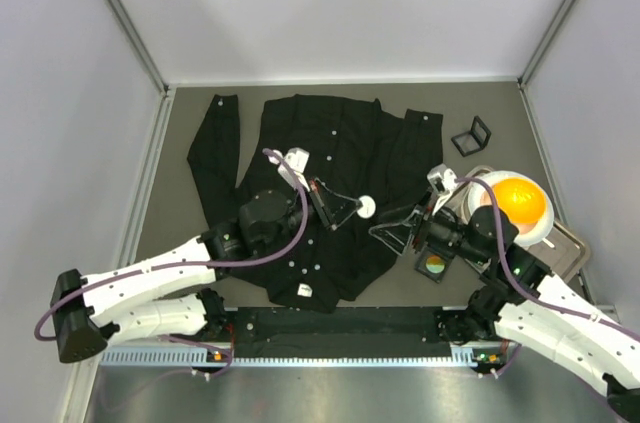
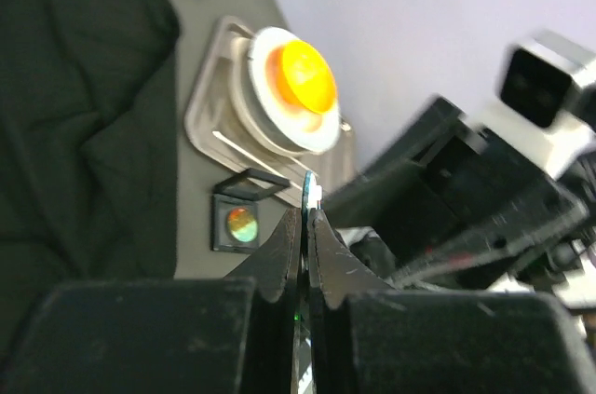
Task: Remove the brooch from the garment
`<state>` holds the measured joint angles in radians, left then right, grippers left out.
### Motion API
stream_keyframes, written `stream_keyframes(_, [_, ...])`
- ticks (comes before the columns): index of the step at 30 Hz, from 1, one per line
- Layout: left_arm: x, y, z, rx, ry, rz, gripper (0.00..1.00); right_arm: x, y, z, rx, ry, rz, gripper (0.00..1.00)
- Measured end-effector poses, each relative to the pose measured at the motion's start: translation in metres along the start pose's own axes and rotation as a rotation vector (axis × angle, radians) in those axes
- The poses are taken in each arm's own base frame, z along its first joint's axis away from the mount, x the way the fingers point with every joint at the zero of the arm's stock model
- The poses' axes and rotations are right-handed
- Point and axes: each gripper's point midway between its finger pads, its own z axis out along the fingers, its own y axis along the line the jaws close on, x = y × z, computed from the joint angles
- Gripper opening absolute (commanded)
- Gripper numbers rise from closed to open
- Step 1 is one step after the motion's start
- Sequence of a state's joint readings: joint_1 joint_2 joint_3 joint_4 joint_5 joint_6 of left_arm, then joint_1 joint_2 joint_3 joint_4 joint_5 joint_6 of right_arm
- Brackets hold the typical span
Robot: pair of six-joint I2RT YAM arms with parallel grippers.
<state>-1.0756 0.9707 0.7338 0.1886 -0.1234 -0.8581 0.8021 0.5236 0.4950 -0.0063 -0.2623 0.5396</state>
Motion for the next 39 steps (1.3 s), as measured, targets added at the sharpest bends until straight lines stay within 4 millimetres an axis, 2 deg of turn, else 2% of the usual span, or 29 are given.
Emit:
stream_keyframes(4, [-0.01,0.023,0.003,-0.229,-0.008,-0.104,0.0,0.002,-0.009,-0.002,0.043,0.023,-0.132,0.56])
stream_keyframes(7, [-0.016,0.031,0.0,-0.338,-0.011,-0.158,0.0,0.009,-0.007,0.001,0.034,0.037,-0.29,0.56])
stream_keyframes(11, [-0.02,0.036,-0.007,-0.413,-0.017,-0.213,0.0,0.012,0.001,0.008,-0.012,-0.018,-0.517,0.55])
stream_keyframes(15, [-0.012,0.046,-0.013,-0.471,-0.001,-0.258,0.0,0.02,-0.011,0.015,-0.007,-0.067,-0.705,0.51])
stream_keyframes(19, [-0.008,0.051,-0.017,-0.5,0.008,-0.291,0.0,0.013,-0.017,0.028,0.014,-0.099,-0.844,0.49])
stream_keyframes(25, [-0.007,0.05,-0.019,-0.504,0.006,-0.322,0.0,0.002,-0.015,0.036,0.019,-0.142,-0.959,0.4])
stream_keyframes(28, [-0.007,0.05,-0.019,-0.508,0.003,-0.34,0.0,0.008,-0.017,0.041,0.007,-0.12,-0.989,0.33])
stream_keyframes(33, [-0.006,0.05,-0.019,-0.516,0.0,-0.37,0.0,0.019,-0.019,0.048,-0.02,-0.073,-1.02,0.33])
stream_keyframes(39, [-0.002,0.05,-0.019,-0.523,0.013,-0.401,0.0,0.017,-0.019,0.049,-0.019,-0.078,-1.032,0.32])
